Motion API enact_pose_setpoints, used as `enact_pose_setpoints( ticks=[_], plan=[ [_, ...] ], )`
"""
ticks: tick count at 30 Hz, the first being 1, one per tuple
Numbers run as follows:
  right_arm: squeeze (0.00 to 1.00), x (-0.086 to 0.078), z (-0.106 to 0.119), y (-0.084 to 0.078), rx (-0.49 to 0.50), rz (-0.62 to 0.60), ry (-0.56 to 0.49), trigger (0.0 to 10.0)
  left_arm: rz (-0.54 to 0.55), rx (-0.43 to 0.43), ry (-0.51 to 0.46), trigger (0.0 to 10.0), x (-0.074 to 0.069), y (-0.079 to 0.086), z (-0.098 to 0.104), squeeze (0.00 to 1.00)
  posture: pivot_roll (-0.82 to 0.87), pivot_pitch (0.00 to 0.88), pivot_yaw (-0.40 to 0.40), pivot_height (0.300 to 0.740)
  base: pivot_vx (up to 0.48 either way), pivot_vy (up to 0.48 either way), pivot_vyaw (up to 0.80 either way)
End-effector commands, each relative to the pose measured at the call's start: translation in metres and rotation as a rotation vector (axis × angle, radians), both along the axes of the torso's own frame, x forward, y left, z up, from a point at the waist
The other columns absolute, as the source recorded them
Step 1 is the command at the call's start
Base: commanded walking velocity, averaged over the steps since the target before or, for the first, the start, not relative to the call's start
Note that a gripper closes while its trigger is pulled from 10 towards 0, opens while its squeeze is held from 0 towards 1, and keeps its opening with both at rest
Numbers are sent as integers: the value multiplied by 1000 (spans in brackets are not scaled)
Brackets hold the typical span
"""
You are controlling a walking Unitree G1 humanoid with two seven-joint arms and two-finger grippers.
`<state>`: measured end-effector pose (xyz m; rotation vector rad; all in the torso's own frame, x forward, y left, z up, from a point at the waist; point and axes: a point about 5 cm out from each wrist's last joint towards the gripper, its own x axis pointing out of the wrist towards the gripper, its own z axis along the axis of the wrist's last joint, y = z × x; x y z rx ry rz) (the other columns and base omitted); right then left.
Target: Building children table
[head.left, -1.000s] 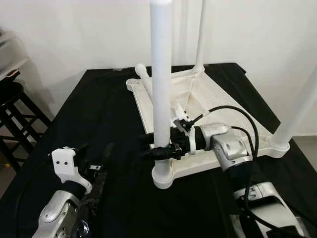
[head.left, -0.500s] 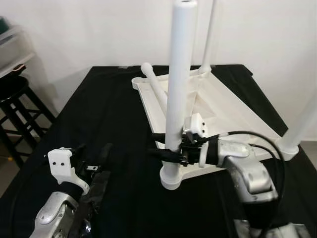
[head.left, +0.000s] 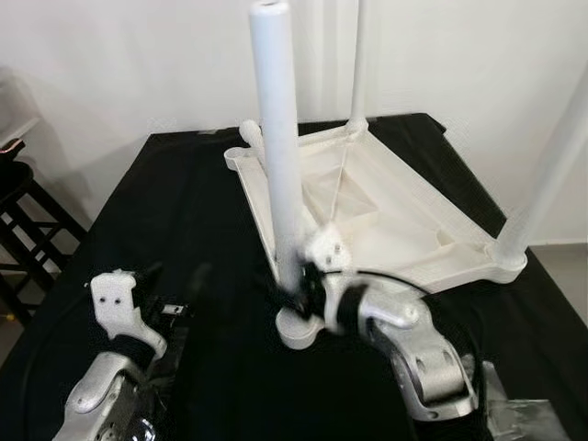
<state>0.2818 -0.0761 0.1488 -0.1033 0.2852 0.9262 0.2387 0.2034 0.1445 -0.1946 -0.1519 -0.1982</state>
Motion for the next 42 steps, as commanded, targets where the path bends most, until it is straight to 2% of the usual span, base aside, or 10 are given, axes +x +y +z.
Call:
enact_pose_setpoints(
  ticks=[1, 7, 8, 10, 19, 20, 23, 32, 37, 42],
  plan=[
    [1000, 4, 20, 5, 84, 143, -64, 10000, 7, 4, 31, 10000, -1, 4, -5, 0, -31, 97, 72, 740, 0, 0, 0],
    [996, 16, 21, -3, 0, 361, -169, 10000, -4, 0, 31, 10000, 0, 3, -4, 0, -28, 97, 73, 740, 0, 0, 0],
    [318, 19, 20, -2, 6, 393, -155, 10000, -3, -2, 31, 10000, 0, 2, -4, 0, -28, 98, 70, 740, 0, 0, 0],
    [0, 21, 21, 0, 25, 454, -137, 10000, -3, -3, 30, 10000, -1, 2, -4, 0, -25, 102, 69, 740, 0, 0, 0],
    [0, 46, 30, 5, 50, 534, -111, 10000, -2, -9, 28, 10000, -2, 1, -4, 0, -22, 111, 62, 740, 0, 0, 0],
    [0, 47, 32, 6, 76, 549, -97, 3569, -2, -10, 28, 10000, -2, 0, -4, 0, -20, 110, 59, 740, 0, 0, 0],
    [0, 46, 32, 6, 87, 588, -85, 0, -1, -12, 27, 10000, -2, 0, -4, 0, -20, 114, 57, 740, 0, 0, 0],
    [0, 34, 24, -8, 76, 557, -64, 0, -7, -24, 27, 10000, -3, -1, -2, 0, -33, 136, 55, 740, 0, 0, 0],
    [0, 18, -1, 13, 59, -130, -5, 0, 2, -35, 27, 10000, -4, 4, -1, 0, -65, 159, 61, 740, 0, 0, 0],
    [0, -17, -7, 34, -27, 26, -57, 0, -3, -34, 31, 10000, -2, 4, -1, 0, -61, 147, 76, 740, 0, 0, 0]
  ],
)
